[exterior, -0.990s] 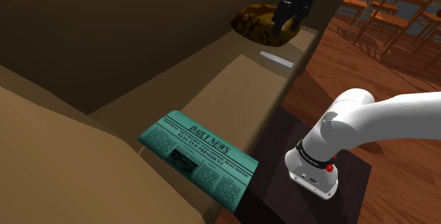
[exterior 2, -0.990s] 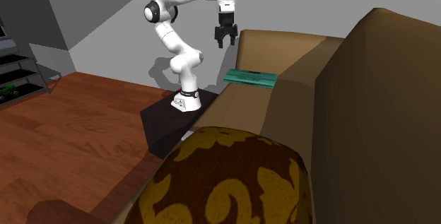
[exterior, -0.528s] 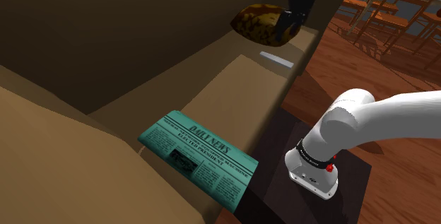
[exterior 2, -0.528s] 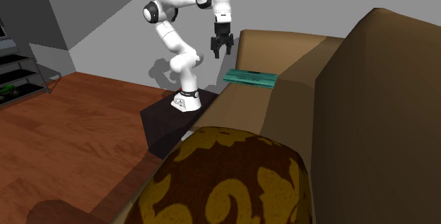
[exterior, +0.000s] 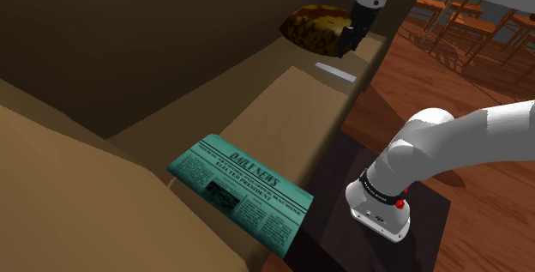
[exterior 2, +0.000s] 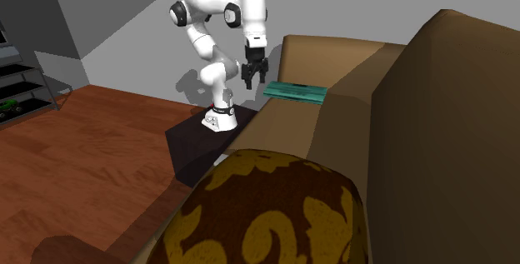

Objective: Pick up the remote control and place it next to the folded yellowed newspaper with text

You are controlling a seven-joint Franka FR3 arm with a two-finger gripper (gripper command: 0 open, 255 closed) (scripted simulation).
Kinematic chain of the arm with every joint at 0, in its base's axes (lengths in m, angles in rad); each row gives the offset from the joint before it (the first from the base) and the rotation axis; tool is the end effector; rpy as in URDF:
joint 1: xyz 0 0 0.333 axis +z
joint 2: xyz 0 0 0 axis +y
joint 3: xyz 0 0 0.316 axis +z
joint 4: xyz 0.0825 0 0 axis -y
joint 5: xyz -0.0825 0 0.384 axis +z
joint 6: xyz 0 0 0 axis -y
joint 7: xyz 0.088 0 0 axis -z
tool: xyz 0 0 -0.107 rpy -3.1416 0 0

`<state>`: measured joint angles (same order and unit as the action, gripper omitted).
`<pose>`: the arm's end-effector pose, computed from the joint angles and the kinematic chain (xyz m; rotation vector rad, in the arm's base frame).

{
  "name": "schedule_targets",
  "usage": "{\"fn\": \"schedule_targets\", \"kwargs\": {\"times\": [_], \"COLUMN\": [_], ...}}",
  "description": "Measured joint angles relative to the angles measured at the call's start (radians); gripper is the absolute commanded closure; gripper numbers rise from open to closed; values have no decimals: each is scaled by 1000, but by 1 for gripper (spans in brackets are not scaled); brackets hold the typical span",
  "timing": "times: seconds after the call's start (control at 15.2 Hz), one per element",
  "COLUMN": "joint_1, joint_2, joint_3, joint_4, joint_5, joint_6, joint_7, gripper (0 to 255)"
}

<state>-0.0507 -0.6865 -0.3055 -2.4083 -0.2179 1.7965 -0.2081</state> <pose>0.3250 -0.1583 0.5397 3.1052 -0.0680 0.0747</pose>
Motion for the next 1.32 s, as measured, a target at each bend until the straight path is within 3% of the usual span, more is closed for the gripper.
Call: {"fn": "schedule_targets", "kwargs": {"times": [0.33,0.73,1.06,1.32], "joint_1": [4,30,60,52], "joint_2": [129,329,538,719], "joint_3": [-117,-259,-372,-424], "joint_4": [7,74,168,261], "joint_5": [-31,-6,99,236], "joint_6": [129,266,363,410], "joint_7": [-132,-311,-501,-677], "gripper": [0,0,0,0]}}
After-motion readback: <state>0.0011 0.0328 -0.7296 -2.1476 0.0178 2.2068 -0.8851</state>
